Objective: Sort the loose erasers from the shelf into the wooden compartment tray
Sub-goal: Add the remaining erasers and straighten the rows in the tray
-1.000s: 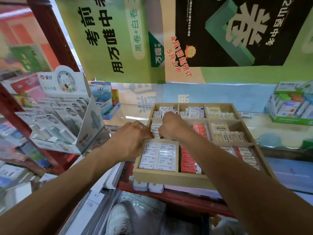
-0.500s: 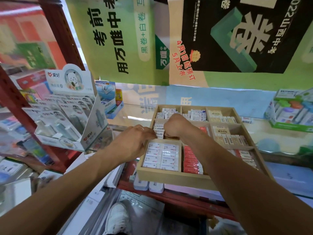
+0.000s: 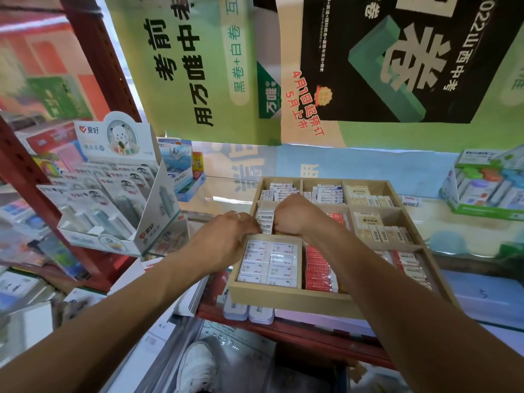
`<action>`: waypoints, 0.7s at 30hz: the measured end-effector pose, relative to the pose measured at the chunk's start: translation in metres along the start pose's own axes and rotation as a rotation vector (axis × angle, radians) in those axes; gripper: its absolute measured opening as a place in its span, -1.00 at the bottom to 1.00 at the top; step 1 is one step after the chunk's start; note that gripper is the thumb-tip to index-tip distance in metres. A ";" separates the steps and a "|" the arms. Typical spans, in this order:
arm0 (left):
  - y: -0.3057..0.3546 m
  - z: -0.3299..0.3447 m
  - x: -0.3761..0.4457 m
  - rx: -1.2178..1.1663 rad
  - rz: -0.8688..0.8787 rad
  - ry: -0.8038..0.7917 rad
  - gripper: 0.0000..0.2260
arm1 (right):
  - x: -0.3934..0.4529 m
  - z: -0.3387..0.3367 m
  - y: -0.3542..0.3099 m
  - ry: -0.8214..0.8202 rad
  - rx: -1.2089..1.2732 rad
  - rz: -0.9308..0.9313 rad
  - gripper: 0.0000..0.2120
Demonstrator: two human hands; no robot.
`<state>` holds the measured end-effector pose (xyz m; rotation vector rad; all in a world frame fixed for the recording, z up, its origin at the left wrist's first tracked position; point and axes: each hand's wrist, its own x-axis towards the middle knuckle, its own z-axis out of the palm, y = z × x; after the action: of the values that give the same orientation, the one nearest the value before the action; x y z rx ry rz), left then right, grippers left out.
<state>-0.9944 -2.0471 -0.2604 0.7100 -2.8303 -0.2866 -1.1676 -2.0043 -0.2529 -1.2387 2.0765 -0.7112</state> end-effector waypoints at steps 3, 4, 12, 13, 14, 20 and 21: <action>0.000 -0.001 -0.001 0.011 0.005 -0.002 -0.73 | -0.009 -0.005 0.007 0.020 0.143 -0.053 -0.88; 0.000 -0.001 -0.001 0.009 0.006 0.002 -0.72 | -0.014 -0.009 0.010 0.032 0.198 -0.077 -0.87; 0.010 0.004 0.014 -0.041 -0.101 0.133 -0.61 | -0.082 -0.059 0.066 0.114 0.264 -0.234 -0.79; 0.014 0.004 0.017 -0.022 -0.103 0.114 -0.64 | -0.087 -0.065 0.071 0.162 0.265 -0.230 -0.82; 0.018 0.005 0.019 0.002 -0.095 0.094 -0.66 | -0.091 -0.069 0.075 0.196 0.284 -0.234 -0.85; 0.053 0.006 0.044 -0.022 0.022 0.047 -0.76 | -0.107 -0.090 0.098 0.259 0.223 -0.190 -0.86; 0.064 0.006 0.051 -0.056 0.040 0.045 -0.71 | -0.108 -0.095 0.102 0.281 0.218 -0.188 -0.85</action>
<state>-1.0686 -2.0158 -0.2434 0.6396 -2.7790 -0.3370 -1.2549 -1.8519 -0.2372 -1.2790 2.0473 -1.2249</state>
